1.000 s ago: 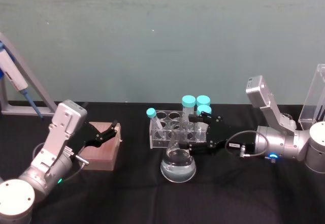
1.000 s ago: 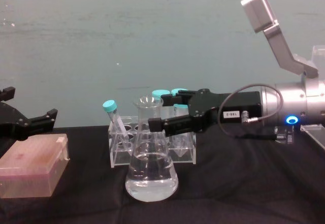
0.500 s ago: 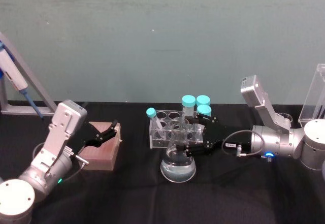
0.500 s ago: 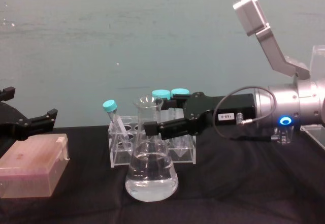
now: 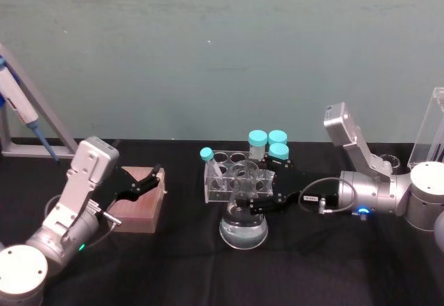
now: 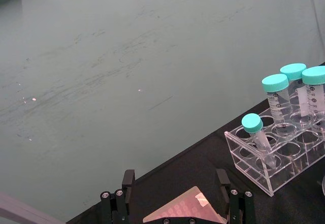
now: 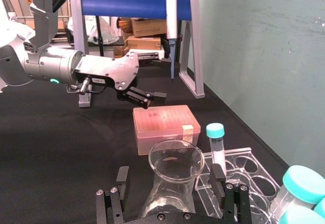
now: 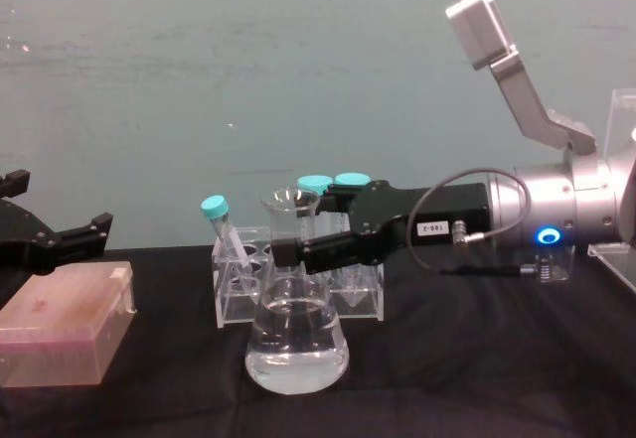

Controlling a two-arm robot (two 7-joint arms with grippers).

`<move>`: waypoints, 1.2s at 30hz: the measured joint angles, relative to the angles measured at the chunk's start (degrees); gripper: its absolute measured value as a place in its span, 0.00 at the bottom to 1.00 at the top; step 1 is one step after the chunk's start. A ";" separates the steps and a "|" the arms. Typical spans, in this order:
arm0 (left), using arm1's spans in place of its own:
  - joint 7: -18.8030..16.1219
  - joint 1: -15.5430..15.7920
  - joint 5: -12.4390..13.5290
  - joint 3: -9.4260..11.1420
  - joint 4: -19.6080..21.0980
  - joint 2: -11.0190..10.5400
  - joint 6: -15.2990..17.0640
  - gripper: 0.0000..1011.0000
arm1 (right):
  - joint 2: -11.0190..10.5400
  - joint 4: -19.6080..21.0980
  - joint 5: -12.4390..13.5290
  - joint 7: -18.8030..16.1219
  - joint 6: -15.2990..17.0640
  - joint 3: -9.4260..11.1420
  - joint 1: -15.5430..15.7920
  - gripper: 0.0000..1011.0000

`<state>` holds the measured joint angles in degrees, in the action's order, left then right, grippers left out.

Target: Place the experimental apparatus aside using one hand.

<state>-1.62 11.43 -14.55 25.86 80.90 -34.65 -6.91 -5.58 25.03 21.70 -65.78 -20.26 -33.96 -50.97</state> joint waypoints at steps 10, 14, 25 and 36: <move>0.00 0.00 0.00 0.00 0.00 0.00 0.00 0.99 | 0.88 -1.09 -0.83 -0.20 -0.14 0.46 -0.28 0.99; 0.00 0.00 0.00 0.00 0.00 0.00 0.00 0.99 | 1.12 -1.46 -1.17 -0.21 -0.26 0.62 -0.39 0.99; 0.00 0.00 0.00 0.00 0.00 0.00 0.00 0.99 | 1.54 -1.75 -2.44 0.70 -0.41 0.95 -0.52 0.99; 0.00 0.00 0.00 0.00 0.00 0.00 0.00 0.99 | 1.53 -1.69 -2.50 0.85 -0.42 0.91 -0.51 0.99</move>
<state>-1.62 11.43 -14.55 25.86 80.90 -34.65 -6.91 -4.05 23.34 19.19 -64.93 -20.68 -33.05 -51.48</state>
